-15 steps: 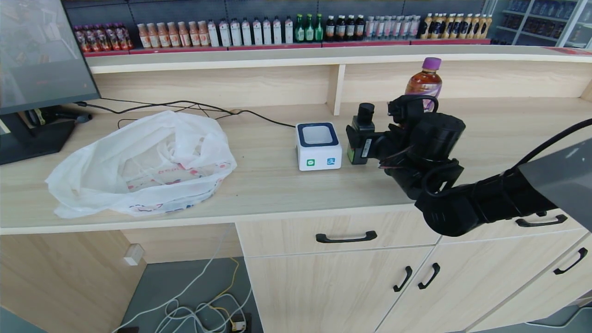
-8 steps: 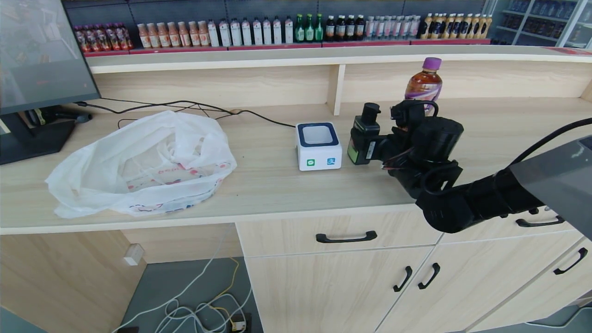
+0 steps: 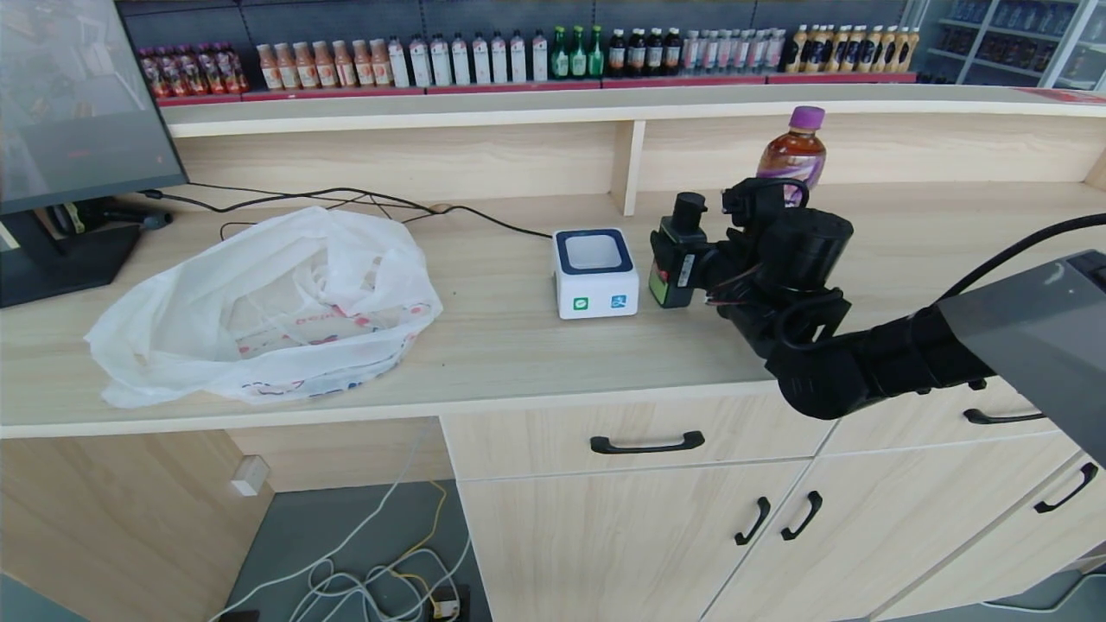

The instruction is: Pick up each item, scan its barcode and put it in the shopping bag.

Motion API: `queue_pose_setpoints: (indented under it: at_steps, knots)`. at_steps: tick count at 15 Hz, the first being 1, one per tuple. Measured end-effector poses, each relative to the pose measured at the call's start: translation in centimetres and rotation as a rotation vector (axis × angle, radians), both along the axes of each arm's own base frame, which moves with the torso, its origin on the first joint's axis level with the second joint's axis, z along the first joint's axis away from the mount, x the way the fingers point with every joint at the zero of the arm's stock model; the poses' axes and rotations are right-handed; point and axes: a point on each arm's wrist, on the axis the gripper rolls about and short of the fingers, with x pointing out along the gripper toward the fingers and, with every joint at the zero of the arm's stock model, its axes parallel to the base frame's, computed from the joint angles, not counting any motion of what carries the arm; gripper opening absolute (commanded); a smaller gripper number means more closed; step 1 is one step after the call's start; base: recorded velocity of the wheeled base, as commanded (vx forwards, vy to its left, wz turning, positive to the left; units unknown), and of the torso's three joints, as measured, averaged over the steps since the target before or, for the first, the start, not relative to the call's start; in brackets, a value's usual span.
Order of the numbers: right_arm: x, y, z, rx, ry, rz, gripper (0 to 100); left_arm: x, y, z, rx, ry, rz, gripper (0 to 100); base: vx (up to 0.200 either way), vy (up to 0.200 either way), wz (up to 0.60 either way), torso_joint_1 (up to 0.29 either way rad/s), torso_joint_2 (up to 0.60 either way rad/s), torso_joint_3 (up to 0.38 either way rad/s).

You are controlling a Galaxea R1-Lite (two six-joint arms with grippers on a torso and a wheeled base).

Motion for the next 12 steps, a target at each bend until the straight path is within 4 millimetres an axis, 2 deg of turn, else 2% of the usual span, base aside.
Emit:
queue_pose_setpoints:
  at_steps: [12]
  knots:
    - [-0.17,-0.09,0.18,0.002,-0.005,-0.001,0,0.0,0.0,0.0,-0.002,0.0,0.0,100,0.0,0.2,0.0,0.003,0.0,0.004]
